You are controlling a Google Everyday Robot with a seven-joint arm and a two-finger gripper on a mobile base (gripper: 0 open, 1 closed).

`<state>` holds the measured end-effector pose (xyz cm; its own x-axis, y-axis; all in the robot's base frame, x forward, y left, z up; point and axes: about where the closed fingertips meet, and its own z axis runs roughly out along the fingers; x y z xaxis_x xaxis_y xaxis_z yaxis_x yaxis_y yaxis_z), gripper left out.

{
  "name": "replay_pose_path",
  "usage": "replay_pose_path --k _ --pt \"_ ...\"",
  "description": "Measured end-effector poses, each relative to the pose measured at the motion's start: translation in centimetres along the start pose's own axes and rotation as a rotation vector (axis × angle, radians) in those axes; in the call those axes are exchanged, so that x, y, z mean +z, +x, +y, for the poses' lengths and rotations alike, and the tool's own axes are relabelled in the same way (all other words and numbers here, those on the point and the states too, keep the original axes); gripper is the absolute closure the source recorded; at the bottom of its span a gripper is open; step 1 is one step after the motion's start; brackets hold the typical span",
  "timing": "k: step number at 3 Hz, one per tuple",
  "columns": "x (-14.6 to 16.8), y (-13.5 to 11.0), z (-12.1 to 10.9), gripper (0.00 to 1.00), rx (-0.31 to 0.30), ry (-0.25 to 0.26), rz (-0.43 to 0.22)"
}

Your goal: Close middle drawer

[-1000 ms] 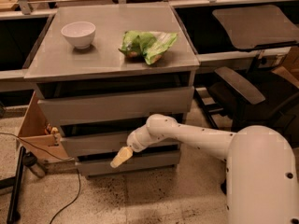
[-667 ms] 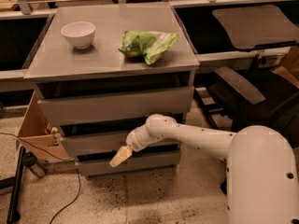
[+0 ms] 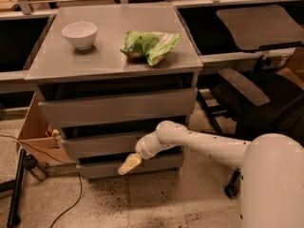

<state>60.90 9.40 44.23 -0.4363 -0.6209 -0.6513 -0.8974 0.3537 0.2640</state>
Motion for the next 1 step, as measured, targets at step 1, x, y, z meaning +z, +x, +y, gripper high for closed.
replay_pose_path --k 1 --pt "0.00 0.00 0.00 0.00 0.000 0.000 0.000"
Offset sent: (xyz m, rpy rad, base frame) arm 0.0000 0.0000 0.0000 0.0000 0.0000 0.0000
